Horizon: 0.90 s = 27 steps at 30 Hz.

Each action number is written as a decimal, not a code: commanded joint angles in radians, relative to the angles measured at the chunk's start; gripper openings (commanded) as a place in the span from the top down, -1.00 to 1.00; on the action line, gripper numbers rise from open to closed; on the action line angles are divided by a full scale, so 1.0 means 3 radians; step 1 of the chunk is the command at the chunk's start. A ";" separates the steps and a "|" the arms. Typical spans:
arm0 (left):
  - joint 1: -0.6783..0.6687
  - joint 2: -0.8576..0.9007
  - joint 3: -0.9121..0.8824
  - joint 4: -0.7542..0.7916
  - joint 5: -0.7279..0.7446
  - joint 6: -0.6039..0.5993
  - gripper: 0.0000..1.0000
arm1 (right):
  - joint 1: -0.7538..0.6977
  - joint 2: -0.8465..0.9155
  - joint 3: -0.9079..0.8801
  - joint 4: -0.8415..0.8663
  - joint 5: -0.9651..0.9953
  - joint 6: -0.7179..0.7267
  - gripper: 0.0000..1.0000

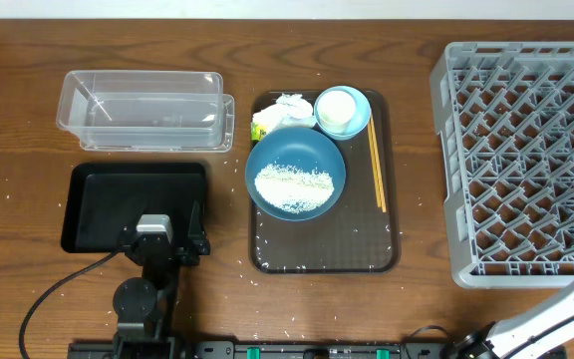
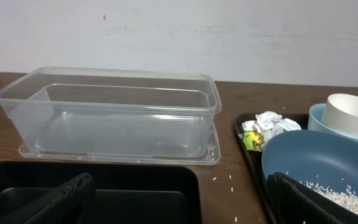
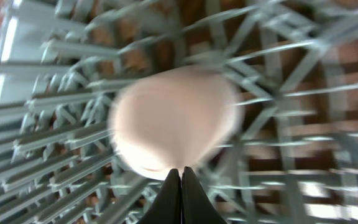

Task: Sort waste into correct bins and load items into the dishwasher rack
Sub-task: 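Carry the pink cup to the dish rack and place it upside down, then move the right gripper back to the white cup in the blue bowl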

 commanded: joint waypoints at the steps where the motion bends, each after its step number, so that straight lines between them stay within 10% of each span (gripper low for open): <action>1: 0.0020 -0.0014 -0.0058 -0.0117 -0.0037 0.0020 -0.81 | -0.0130 -0.0332 0.0020 -0.0020 0.0024 0.0094 0.93; 5: 0.0020 -0.0014 -0.0058 -0.0117 -0.0037 0.0020 -0.81 | -0.0144 -0.0623 0.0020 -0.0039 -0.0164 0.0064 0.75; 10: 0.0020 -0.0014 -0.0058 -0.0117 -0.0037 0.0020 -0.81 | -0.0075 -0.0908 0.0020 -0.0023 -0.1219 0.0025 -0.13; 16: 0.0020 -0.0014 -0.0058 -0.0117 -0.0037 0.0020 -0.81 | 0.0341 -0.0965 0.0019 -0.0052 -0.2552 -0.0600 -0.47; 27: 0.0020 -0.0014 -0.0058 -0.0117 -0.0037 0.0020 -0.81 | 0.2366 -0.0918 0.0014 -0.0451 -0.0432 -0.0930 -0.74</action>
